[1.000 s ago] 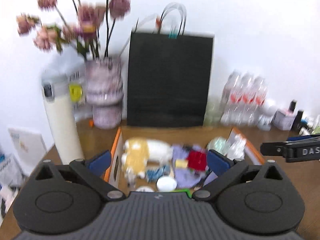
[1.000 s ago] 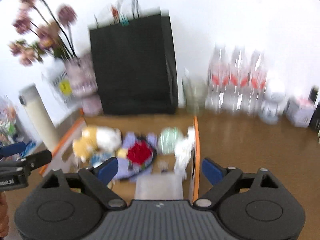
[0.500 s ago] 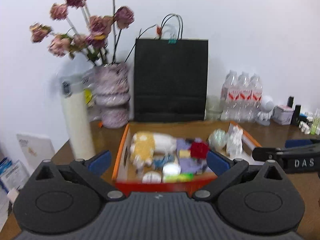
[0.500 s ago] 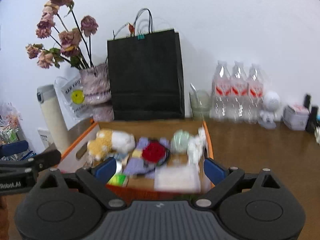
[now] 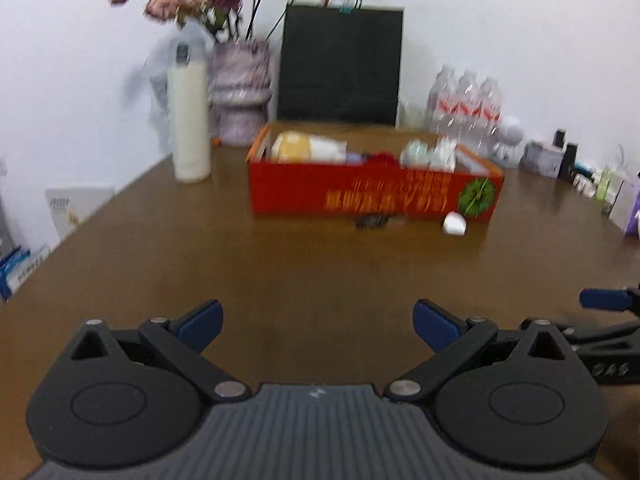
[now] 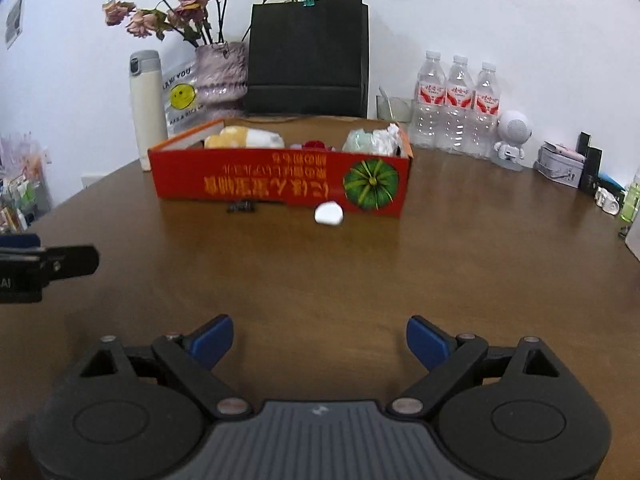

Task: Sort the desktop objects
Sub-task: 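Move both tools back toward the black clip and white earbud case, then grasp the black clip with the left gripper while the right gripper grasps the white earbud case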

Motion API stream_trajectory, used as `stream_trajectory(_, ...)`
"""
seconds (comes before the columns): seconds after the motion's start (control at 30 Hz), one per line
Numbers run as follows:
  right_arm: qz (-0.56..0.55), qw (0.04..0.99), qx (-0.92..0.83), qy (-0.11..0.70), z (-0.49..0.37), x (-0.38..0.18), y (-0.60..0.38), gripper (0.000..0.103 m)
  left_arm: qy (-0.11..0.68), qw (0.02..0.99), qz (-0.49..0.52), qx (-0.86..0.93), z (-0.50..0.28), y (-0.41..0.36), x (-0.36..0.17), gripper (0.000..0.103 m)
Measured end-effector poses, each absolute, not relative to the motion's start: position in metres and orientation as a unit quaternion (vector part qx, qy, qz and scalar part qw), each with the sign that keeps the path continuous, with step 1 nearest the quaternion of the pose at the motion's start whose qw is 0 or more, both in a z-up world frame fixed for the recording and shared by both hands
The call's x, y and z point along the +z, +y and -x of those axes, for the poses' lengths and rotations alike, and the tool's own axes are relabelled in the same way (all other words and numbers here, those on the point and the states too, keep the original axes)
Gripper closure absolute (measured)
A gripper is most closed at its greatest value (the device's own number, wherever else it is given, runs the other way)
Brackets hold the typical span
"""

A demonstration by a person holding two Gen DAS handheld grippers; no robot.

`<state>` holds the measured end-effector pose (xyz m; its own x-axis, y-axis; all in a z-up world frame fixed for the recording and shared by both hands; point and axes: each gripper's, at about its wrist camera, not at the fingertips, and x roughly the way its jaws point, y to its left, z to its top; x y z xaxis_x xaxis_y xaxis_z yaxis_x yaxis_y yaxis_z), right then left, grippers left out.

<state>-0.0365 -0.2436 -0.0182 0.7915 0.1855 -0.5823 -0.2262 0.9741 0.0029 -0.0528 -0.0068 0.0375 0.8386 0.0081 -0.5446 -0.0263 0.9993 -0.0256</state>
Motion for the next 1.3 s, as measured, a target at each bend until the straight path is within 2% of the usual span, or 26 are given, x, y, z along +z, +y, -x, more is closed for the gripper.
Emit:
stream_trajectory(0.13,0.007,0.946,0.116,0.303,0.03,-0.015,-0.249,0.019,0.286,0.958,0.007,0.001,0.037,-0.01,0.034,0.0)
stream_trajectory(0.3,0.032,0.945,0.121,0.302,-0.018,-0.011,-0.236,0.032,0.279,0.96,-0.001,-0.016,-0.007,-0.02,0.031,0.0)
stream_trajectory(0.37,0.041,0.945,0.123,0.299,-0.043,-0.01,-0.229,0.042,0.277,0.961,0.0,-0.011,-0.029,-0.023,0.03,0.006)
stream_trajectory(0.5,0.046,0.945,0.114,0.302,-0.09,-0.013,-0.219,0.049,0.295,0.955,0.026,-0.019,-0.069,-0.023,0.029,0.018)
stream_trajectory(0.6,0.043,0.941,0.114,0.316,-0.117,-0.019,-0.215,0.059,0.311,0.949,0.037,-0.036,-0.092,-0.023,0.025,0.024)
stream_trajectory(0.7,0.053,0.94,0.12,0.315,-0.127,-0.027,-0.213,0.077,0.318,0.946,0.037,-0.054,-0.108,-0.028,0.022,0.027)
stream_trajectory(0.8,0.042,0.938,0.132,0.318,-0.128,-0.032,-0.218,0.077,0.323,0.944,0.037,-0.066,-0.124,-0.037,0.019,0.032)
stream_trajectory(0.97,0.025,0.934,0.147,0.324,-0.123,-0.03,-0.228,0.077,0.338,0.937,0.051,-0.066,-0.143,-0.045,0.015,0.052)
stream_trajectory(1.03,0.015,0.933,0.156,0.322,-0.122,-0.03,-0.233,0.077,0.343,0.936,0.06,-0.059,-0.147,-0.047,0.013,0.054)
stream_trajectory(1.1,-0.001,0.931,0.168,0.323,-0.122,-0.031,-0.236,0.077,0.341,0.937,0.059,-0.045,-0.149,-0.049,0.011,0.061)
stream_trajectory(1.17,-0.008,0.93,0.176,0.323,-0.121,-0.03,-0.236,0.077,0.338,0.939,0.051,-0.035,-0.148,-0.05,0.01,0.074)
stream_trajectory(1.3,-0.005,0.93,0.182,0.319,-0.119,-0.028,-0.234,0.077,0.337,0.939,0.06,-0.034,-0.147,-0.049,0.011,0.079)
